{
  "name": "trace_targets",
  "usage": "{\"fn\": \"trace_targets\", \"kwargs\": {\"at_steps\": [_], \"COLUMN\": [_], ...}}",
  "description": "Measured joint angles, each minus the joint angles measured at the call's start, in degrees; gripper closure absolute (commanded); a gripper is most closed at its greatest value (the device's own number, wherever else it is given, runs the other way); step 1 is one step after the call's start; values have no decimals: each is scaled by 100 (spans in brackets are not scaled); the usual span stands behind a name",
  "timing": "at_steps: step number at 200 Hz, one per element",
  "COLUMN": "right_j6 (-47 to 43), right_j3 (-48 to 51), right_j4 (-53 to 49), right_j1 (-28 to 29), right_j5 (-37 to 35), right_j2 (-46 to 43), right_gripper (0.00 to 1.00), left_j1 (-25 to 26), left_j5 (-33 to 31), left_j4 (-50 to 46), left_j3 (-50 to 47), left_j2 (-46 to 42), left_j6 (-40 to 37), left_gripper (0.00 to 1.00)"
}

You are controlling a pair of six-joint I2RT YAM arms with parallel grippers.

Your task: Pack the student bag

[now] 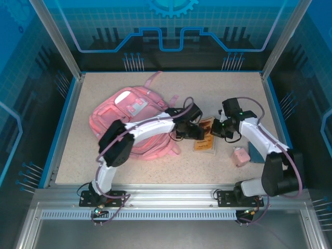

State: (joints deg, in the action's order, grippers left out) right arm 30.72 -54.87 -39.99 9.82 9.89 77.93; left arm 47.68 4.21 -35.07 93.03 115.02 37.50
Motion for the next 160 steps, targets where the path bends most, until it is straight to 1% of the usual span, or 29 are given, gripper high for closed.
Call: {"fn": "trace_targets", "kwargs": {"at_steps": [25,50,64,78,110,123,135,144,160], "right_j6": [-127,-170,-160,-92,111,175,216,245,282], "right_j3": [0,-24,-66,-79,-186,-275,-317,-332,-334], "right_j4": [247,592,793,1071,1473,1574,1639,1663,1687], "right_j1": [-227,-380,-389,-389,-389,-389,-389,-389,-387], "right_j5": [649,1705,2286,2857,3799,4024,4159,4223,4304], "right_j2": [-520,-776,-785,-785,-741,-671,-625,-599,-568], "right_gripper": [100,100,100,100,100,100,100,100,100], "left_j1": [-487,-1036,-1220,-1309,-1460,-1539,-1611,-1655,-1709], "left_j5": [437,1163,1508,1834,2424,2649,2824,2944,3130], "left_j4": [538,1309,1655,1899,2269,2555,2815,3010,3357], "left_j3": [-525,-1182,-1521,-1775,-2048,-2133,-2208,-2258,-2330], "left_j2": [-1095,-1825,-1982,-2000,-1993,-1996,-1996,-1996,-2011], "left_j6": [61,271,361,446,614,717,831,962,1080], "left_gripper": [8,3,2,2,5,10,18,28,48]}}
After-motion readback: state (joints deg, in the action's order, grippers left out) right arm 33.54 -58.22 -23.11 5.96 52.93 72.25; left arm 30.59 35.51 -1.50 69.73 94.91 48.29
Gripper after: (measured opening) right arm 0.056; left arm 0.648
